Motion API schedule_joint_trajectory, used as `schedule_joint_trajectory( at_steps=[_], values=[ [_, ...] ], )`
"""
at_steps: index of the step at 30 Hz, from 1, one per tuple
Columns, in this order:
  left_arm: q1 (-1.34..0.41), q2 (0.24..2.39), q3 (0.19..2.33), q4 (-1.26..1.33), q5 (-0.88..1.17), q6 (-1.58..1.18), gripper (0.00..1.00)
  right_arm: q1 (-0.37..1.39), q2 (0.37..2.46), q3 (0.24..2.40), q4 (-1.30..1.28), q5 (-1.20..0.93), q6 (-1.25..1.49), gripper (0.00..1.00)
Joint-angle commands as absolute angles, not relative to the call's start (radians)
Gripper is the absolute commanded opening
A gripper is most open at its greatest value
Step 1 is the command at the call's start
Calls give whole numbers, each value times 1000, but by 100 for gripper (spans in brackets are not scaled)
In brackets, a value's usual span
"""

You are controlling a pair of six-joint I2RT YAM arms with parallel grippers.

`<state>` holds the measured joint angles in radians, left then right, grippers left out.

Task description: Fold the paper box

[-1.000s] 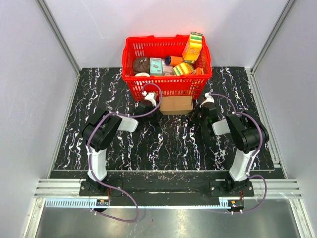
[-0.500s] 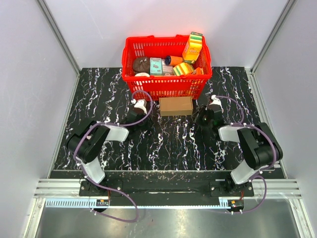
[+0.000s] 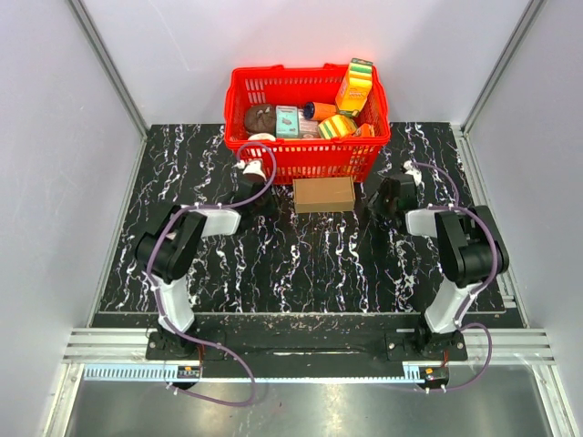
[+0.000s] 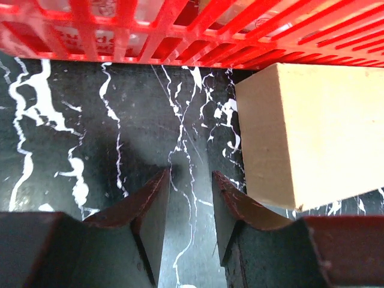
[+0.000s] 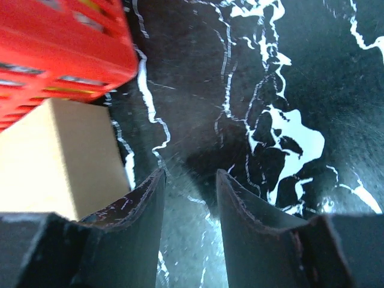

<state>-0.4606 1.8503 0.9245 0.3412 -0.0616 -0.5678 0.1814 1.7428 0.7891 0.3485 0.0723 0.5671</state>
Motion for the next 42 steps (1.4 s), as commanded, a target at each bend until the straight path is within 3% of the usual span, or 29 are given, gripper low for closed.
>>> schedule_joint_trajectory(
  at_steps=[1, 10, 22, 32, 42],
  values=[
    [-463, 1925, 1012, 344, -40, -566, 40, 163, 1862, 863, 411, -41, 595, 43],
    [-463, 2002, 1104, 301, 0, -591, 41, 155, 1950, 887, 503, -184, 640, 35],
    [-492, 2022, 1085, 356, 95, -597, 42, 153, 1921, 824, 581, -360, 632, 31],
    [-567, 1902, 924, 399, 95, -620, 42, 156, 1775, 640, 609, -413, 655, 31],
    [-770, 1611, 549, 400, -52, -776, 42, 218, 1452, 413, 482, -330, 726, 34]
  ],
)
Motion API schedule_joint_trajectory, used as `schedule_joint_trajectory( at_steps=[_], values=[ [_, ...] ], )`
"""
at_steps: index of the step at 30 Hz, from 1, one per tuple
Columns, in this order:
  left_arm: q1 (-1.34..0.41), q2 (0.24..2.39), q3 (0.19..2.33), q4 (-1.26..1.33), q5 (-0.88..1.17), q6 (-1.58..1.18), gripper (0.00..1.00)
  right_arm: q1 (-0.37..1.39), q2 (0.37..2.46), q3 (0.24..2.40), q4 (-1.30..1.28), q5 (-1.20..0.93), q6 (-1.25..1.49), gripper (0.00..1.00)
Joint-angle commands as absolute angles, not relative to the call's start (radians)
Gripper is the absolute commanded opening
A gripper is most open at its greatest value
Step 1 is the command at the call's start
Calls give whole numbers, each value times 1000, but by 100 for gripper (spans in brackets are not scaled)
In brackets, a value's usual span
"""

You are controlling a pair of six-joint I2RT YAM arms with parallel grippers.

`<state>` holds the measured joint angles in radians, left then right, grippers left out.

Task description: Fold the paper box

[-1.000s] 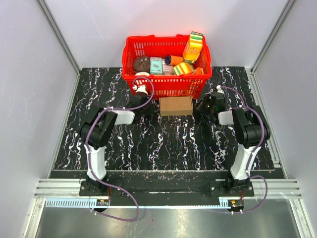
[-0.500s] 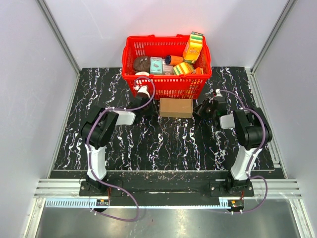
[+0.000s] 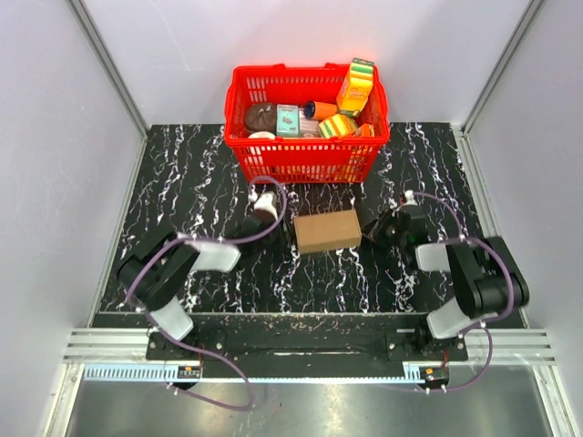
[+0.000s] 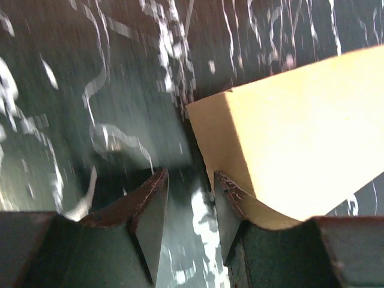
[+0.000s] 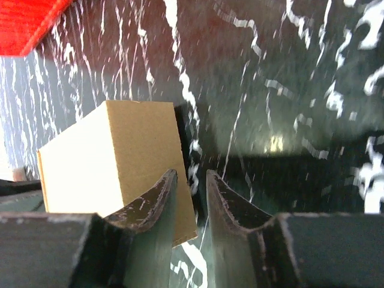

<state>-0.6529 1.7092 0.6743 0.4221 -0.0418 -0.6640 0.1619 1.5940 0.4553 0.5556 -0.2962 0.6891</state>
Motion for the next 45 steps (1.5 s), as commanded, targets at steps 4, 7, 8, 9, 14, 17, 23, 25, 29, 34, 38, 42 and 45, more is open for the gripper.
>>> schedule_joint_trajectory(
  at_steps=[4, 7, 8, 9, 14, 17, 23, 25, 29, 34, 38, 42, 45],
  values=[
    [-922, 1452, 433, 379, -139, -862, 43, 218, 1365, 402, 413, -331, 713, 36],
    [-1049, 1399, 433, 299, -208, -914, 43, 218, 1339, 411, 367, -319, 696, 39],
    [-1078, 1390, 445, 260, -231, -932, 43, 218, 1327, 414, 324, -301, 693, 40],
    [-1135, 1379, 465, 176, -276, -954, 43, 218, 1297, 425, 293, -241, 678, 41],
    [-1232, 1281, 431, 3, -365, -1103, 43, 218, 1189, 506, 7, 27, 634, 52],
    [-1236, 1163, 385, -124, -390, -1149, 42, 218, 1148, 572, -154, 141, 620, 54],
    [-1230, 810, 443, -386, -612, -1045, 46, 218, 1089, 615, -348, 127, 681, 38],
    [-1160, 776, 471, -368, -647, -894, 42, 219, 1095, 609, -368, 68, 698, 25],
    [-933, 897, 506, -108, -427, -674, 2, 248, 1075, 569, -368, 22, 742, 7],
    [-847, 1227, 615, 35, -324, -545, 0, 319, 1101, 543, -331, -24, 788, 1],
    [-833, 1448, 718, 115, -247, -541, 0, 386, 1193, 549, -282, -20, 821, 1],
    [-831, 1566, 762, 169, -184, -546, 0, 405, 1252, 546, -242, -25, 825, 0],
    [-833, 1600, 781, 196, -141, -542, 0, 403, 1282, 540, -215, -35, 827, 0]
  ],
)
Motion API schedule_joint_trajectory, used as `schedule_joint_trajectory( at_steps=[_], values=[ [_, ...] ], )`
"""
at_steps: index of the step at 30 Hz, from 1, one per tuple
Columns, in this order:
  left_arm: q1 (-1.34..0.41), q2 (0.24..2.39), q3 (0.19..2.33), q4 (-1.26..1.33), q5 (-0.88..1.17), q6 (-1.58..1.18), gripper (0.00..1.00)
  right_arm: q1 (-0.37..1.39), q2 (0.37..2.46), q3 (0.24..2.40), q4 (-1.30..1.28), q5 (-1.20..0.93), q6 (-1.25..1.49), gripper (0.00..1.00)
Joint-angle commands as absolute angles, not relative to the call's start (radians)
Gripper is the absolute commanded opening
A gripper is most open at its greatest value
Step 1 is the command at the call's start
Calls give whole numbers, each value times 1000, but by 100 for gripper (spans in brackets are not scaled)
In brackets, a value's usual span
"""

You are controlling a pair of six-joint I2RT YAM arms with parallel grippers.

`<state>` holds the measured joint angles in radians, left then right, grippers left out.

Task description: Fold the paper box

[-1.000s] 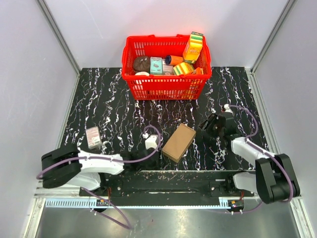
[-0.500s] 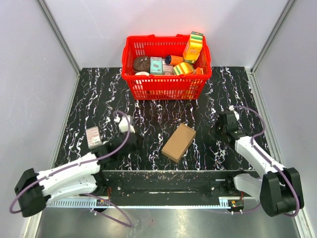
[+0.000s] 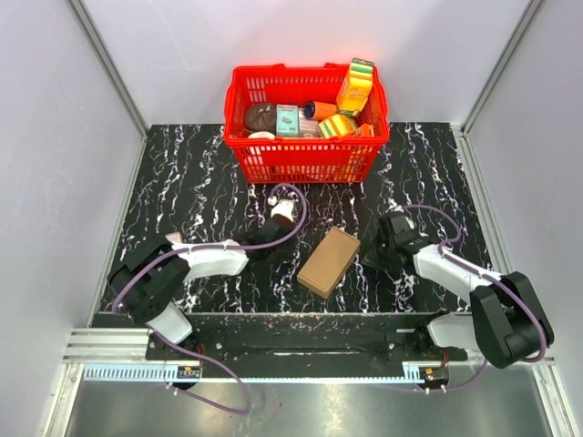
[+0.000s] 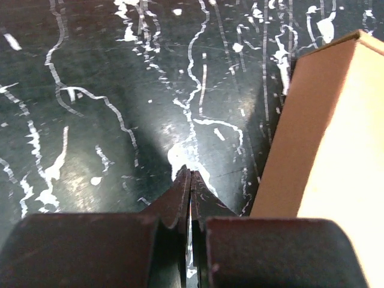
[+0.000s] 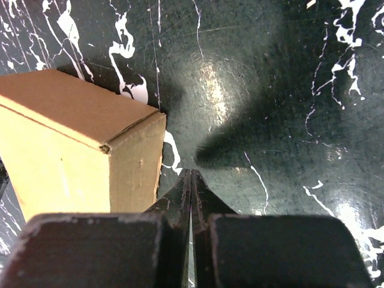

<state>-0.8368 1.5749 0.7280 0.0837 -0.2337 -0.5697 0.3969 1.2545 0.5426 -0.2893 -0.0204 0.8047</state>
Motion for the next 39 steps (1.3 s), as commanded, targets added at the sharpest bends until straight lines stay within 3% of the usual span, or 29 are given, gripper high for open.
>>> schedule_joint_trajectory(
  at_steps=[1, 8, 19, 24, 28, 29, 31, 32, 35, 39],
  values=[
    [-831, 1611, 788, 205, -123, -537, 0, 405, 1290, 537, -204, -43, 827, 0],
    [-864, 1670, 790, 305, 18, -515, 0, 408, 1341, 532, -94, -110, 825, 0],
    [-919, 1687, 750, 365, 55, -532, 0, 408, 1419, 542, 46, -215, 793, 1],
    [-923, 1658, 706, 326, 8, -569, 0, 407, 1384, 535, 6, -166, 787, 3],
    [-910, 1559, 689, 155, -191, -623, 14, 407, 1287, 564, -173, 27, 792, 19],
    [-901, 1536, 689, 109, -221, -652, 33, 407, 1266, 574, -213, 72, 788, 32],
    [-881, 1456, 693, -32, -296, -673, 48, 405, 1200, 610, -331, 196, 782, 52],
    [-877, 1422, 695, -73, -319, -684, 60, 405, 1177, 621, -365, 230, 784, 69],
    [-874, 1283, 703, -208, -370, -687, 70, 393, 1086, 649, -452, 287, 759, 82],
    [-877, 1097, 704, -331, -357, -673, 76, 362, 919, 617, -448, 185, 735, 96]
  ],
)
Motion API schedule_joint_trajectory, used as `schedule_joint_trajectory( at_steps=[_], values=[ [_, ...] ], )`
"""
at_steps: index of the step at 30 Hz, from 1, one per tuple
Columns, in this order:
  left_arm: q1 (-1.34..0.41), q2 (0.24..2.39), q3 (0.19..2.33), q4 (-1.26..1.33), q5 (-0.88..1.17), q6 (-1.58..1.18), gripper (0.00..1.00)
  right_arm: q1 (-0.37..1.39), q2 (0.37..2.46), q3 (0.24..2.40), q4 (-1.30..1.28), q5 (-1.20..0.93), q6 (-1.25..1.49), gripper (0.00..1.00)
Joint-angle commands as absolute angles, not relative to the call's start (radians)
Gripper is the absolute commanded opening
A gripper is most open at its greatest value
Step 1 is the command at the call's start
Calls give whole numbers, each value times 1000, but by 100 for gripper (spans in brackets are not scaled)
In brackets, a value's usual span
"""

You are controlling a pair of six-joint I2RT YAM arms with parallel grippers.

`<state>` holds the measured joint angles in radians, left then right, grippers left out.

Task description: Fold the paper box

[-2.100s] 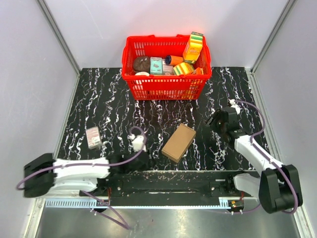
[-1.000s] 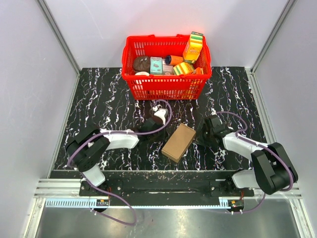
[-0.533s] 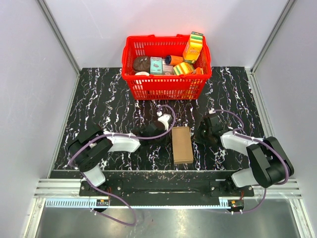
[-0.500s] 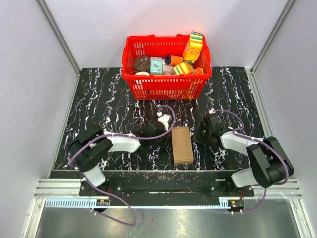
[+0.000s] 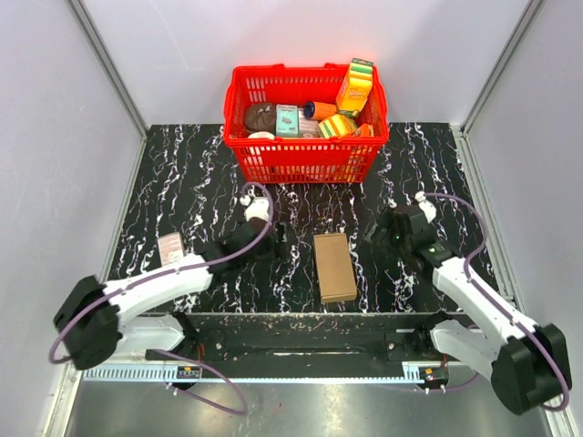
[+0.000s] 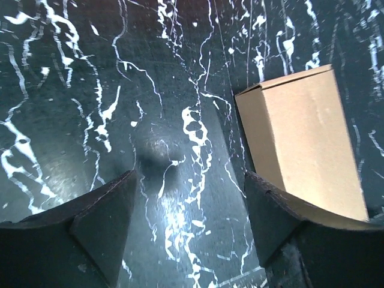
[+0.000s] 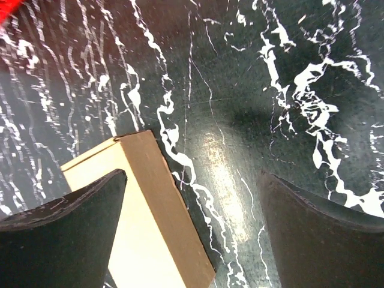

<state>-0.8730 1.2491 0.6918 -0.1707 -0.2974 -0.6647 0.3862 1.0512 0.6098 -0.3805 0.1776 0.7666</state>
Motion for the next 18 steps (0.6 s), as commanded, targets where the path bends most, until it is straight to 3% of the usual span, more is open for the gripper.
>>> schedule_joint_trajectory(
  at_steps=[1, 6, 16, 17, 18],
  values=[
    [-879, 1063, 697, -337, -338, -669, 77, 357, 890, 605, -443, 163, 733, 97],
    [-877, 889, 644, -394, -368, -681, 85, 341, 697, 508, -402, 83, 758, 99],
    [-877, 776, 617, -468, -391, -704, 92, 341, 531, 431, -385, 66, 758, 99],
    [-877, 769, 611, -468, -396, -707, 99, 342, 519, 425, -385, 80, 767, 100],
    [-877, 750, 606, -469, -399, -710, 99, 341, 488, 419, -394, 133, 776, 100]
  ],
)
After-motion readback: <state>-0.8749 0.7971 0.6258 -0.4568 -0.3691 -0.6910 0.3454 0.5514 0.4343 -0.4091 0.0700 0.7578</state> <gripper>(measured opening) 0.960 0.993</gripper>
